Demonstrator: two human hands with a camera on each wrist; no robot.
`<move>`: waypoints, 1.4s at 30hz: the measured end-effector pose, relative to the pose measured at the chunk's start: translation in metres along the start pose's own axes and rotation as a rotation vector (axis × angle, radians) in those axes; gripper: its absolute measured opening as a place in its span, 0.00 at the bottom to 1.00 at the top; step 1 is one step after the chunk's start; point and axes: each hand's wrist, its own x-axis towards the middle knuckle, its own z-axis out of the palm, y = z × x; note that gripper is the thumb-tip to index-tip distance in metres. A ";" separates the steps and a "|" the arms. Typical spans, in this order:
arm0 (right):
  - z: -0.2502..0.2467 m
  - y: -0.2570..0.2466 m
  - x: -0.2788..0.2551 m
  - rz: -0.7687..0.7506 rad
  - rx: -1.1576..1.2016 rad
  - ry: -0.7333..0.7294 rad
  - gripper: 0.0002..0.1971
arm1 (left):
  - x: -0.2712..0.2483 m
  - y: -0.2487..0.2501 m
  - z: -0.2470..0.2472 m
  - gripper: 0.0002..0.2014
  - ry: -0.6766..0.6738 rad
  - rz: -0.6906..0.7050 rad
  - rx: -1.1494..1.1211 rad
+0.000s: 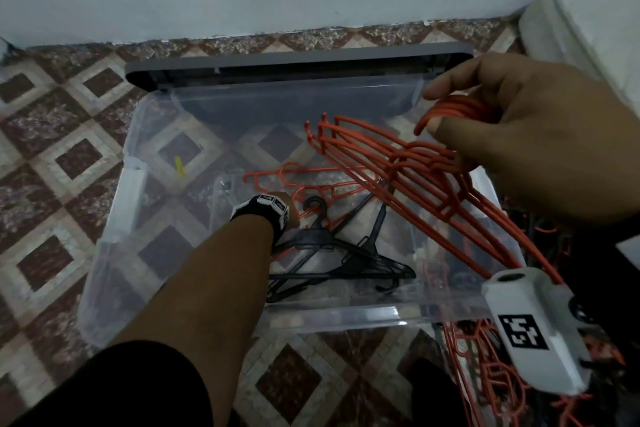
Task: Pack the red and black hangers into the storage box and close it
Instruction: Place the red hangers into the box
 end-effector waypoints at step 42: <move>0.002 0.009 0.004 0.000 -0.068 0.033 0.09 | -0.012 0.010 0.014 0.26 0.086 0.009 -0.092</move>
